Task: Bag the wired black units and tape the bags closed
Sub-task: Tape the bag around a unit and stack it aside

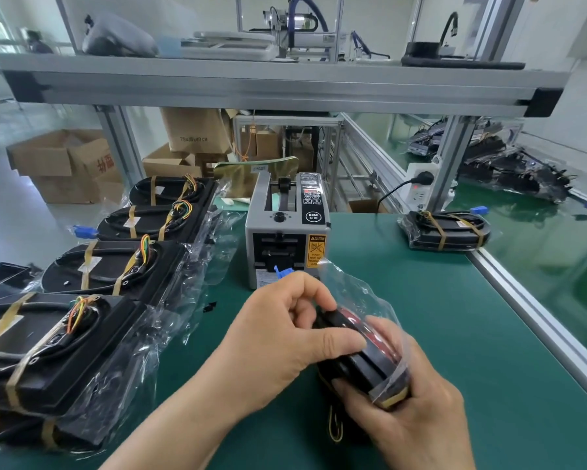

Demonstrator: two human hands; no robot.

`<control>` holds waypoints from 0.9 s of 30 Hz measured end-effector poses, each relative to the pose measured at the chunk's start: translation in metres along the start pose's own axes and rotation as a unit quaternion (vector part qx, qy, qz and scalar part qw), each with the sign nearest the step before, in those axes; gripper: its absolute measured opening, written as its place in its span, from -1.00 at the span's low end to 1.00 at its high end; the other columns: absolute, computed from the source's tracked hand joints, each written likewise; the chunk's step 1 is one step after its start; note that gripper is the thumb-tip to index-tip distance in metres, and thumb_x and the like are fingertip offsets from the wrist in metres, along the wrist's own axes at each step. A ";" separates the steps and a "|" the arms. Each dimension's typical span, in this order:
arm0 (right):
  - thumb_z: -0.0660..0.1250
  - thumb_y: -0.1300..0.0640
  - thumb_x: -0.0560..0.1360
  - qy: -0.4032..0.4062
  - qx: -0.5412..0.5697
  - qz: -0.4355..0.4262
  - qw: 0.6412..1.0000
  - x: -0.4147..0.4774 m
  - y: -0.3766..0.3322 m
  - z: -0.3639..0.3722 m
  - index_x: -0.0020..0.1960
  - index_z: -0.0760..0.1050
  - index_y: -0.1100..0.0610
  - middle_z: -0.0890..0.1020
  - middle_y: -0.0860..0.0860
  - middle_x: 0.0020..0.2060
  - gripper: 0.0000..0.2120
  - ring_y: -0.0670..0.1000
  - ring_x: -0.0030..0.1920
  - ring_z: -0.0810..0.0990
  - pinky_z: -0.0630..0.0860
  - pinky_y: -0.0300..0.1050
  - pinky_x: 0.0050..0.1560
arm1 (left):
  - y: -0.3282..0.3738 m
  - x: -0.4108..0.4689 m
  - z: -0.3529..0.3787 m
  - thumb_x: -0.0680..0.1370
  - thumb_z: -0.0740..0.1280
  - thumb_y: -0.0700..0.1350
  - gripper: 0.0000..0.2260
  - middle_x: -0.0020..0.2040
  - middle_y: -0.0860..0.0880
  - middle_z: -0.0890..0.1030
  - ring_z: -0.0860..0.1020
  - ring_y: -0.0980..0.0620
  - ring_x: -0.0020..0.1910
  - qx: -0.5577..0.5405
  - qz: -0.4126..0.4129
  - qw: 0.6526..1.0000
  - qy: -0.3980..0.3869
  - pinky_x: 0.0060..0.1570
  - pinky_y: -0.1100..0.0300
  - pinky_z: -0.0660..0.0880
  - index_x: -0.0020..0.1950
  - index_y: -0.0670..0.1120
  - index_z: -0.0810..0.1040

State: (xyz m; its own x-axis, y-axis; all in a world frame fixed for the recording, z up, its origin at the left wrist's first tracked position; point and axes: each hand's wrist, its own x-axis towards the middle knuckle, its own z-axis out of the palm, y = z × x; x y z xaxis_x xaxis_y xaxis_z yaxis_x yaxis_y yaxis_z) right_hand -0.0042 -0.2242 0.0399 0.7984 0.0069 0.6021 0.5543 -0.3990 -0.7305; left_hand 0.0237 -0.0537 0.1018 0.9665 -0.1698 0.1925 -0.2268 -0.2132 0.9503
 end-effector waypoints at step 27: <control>0.70 0.09 0.04 -0.096 0.404 0.169 0.894 0.000 0.041 -0.016 0.33 0.52 0.05 0.62 0.19 0.24 -0.12 0.20 0.25 0.60 0.57 0.00 0.18 | -0.023 -0.016 -0.021 0.27 0.61 -0.09 -0.48 0.07 0.11 0.69 0.64 0.12 0.08 0.063 -0.039 0.996 -0.041 0.16 0.15 0.51 0.19 0.15 0.57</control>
State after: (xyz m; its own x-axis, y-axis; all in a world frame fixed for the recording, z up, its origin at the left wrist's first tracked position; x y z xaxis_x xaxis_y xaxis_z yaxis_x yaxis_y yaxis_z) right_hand 0.0151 -0.2554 0.0149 0.9352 0.1995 0.2925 0.1999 0.3844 -0.9013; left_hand 0.0163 -0.0255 0.0820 0.9699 -0.2252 0.0931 -0.1690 -0.3467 0.9226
